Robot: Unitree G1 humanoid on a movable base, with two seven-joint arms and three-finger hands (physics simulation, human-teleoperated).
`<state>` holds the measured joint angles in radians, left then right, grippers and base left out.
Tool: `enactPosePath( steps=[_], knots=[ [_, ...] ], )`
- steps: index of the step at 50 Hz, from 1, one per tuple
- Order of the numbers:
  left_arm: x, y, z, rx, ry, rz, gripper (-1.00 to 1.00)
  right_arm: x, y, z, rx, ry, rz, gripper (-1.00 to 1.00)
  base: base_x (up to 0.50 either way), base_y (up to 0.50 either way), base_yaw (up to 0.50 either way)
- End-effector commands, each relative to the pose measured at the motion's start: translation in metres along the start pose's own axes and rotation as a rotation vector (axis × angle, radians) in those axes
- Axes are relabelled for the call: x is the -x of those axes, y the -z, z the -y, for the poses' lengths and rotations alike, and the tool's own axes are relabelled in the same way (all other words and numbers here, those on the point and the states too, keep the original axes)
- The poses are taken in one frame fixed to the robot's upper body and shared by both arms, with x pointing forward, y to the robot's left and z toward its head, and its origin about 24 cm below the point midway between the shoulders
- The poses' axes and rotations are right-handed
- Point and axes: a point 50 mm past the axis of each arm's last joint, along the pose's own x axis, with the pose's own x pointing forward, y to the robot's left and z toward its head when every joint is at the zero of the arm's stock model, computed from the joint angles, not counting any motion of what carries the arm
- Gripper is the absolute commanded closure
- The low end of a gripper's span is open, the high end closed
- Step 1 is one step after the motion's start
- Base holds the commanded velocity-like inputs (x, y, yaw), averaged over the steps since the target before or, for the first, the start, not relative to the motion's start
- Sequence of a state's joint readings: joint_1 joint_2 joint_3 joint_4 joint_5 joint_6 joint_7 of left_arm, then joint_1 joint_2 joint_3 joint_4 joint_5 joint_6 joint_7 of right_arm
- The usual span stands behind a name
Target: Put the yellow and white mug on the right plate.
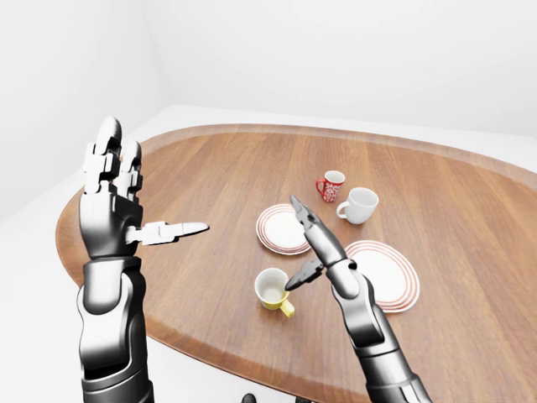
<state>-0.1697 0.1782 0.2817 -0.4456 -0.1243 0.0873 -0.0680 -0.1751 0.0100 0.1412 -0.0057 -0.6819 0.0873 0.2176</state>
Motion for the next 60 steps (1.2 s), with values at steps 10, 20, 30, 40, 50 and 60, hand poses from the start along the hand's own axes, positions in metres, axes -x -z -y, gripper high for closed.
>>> enactPosePath(
  steps=[10, 20, 30, 40, 50, 60],
  knots=[
    [0.000, -0.002, -0.001, -0.003, 0.001, 0.006, -0.89, 0.002, 0.009, -0.022, 0.011, -0.035, -0.051, -1.00, 0.00, 0.00, 0.00],
    [0.001, -0.002, 0.001, -0.006, 0.009, 0.007, -0.88, 0.003, 0.016, -0.032, 0.006, -0.047, -0.087, -1.00, 0.00, 0.00, 0.00],
    [0.001, -0.003, 0.000, -0.006, 0.009, 0.010, -0.88, -0.001, 0.023, -0.041, 0.023, -0.050, -0.123, -1.00, 0.00, 0.00, 0.00],
    [0.002, -0.006, 0.002, -0.005, 0.016, 0.022, -0.88, -0.005, 0.035, -0.048, 0.023, -0.063, -0.175, -1.00, 0.00, 0.00, 0.00],
    [0.002, -0.008, 0.002, -0.007, 0.020, 0.031, -0.89, -0.006, 0.038, -0.055, 0.026, -0.079, -0.193, -1.00, 0.00, 0.00, 0.00],
    [0.002, -0.007, 0.004, -0.007, 0.023, 0.029, -0.88, -0.008, 0.044, -0.065, 0.027, -0.099, -0.227, -1.00, 0.00, 0.00, 0.00]
  ],
)
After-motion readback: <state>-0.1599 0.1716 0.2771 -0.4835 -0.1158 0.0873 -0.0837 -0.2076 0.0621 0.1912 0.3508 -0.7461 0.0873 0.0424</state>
